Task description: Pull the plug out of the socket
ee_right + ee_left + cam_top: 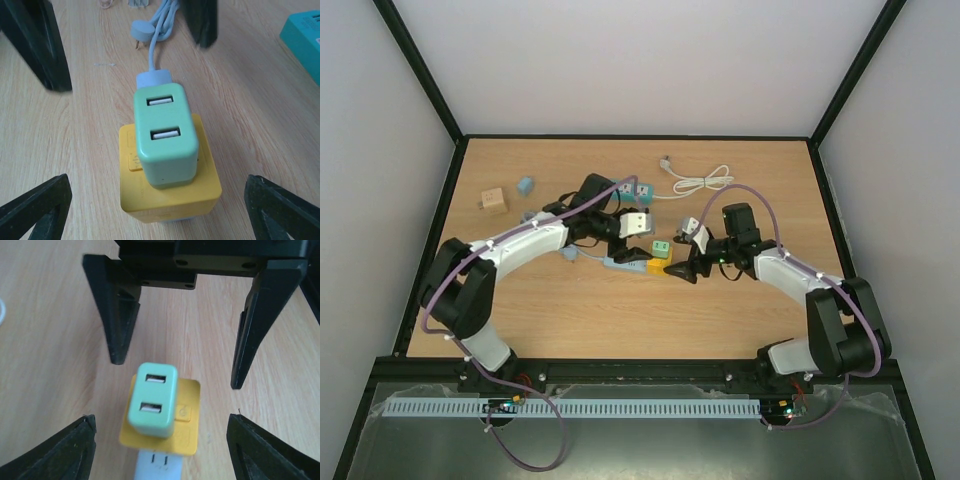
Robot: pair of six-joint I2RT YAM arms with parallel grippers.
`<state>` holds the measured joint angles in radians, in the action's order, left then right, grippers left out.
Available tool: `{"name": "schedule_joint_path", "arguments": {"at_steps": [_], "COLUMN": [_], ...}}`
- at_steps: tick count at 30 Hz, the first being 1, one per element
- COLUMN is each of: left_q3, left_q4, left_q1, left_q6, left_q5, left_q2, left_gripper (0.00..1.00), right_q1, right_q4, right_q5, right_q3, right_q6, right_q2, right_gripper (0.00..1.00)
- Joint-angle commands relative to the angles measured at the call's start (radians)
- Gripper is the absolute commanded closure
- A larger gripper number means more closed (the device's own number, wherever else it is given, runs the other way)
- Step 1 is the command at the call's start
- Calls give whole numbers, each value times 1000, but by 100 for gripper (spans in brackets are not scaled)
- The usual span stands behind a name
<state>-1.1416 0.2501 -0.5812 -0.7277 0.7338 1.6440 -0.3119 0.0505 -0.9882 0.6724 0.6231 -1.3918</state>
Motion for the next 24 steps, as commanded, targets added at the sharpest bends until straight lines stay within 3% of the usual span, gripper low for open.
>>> {"name": "schedule_joint_path", "arguments": {"at_steps": [1, 7, 14, 17, 24], "left_q3": [-32, -82, -90, -64, -34], "left_q4": [-29, -7, 45, 55, 125], "left_q1": [-35, -50, -49, -42, 18], "left_q6": [-24, -47, -118, -145, -205], "left_q5": [14, 15, 26, 15, 65], "left_q2": [67, 143, 156, 142, 114], "left_gripper": [29, 36, 67, 74, 80], "right_q1": [-3, -6, -19, -34, -81], "right_q4": [-62, -164, -347, -446, -574], "right_q5": [-23, -41, -47, -18, 46], "right_q3": [-31, -56, -120, -171, -226], "right_q6": [-41, -117, -246, -277, -277], "right_q2": [37, 33, 18, 7, -32], "right_gripper": [7, 4, 2, 1, 0]}}
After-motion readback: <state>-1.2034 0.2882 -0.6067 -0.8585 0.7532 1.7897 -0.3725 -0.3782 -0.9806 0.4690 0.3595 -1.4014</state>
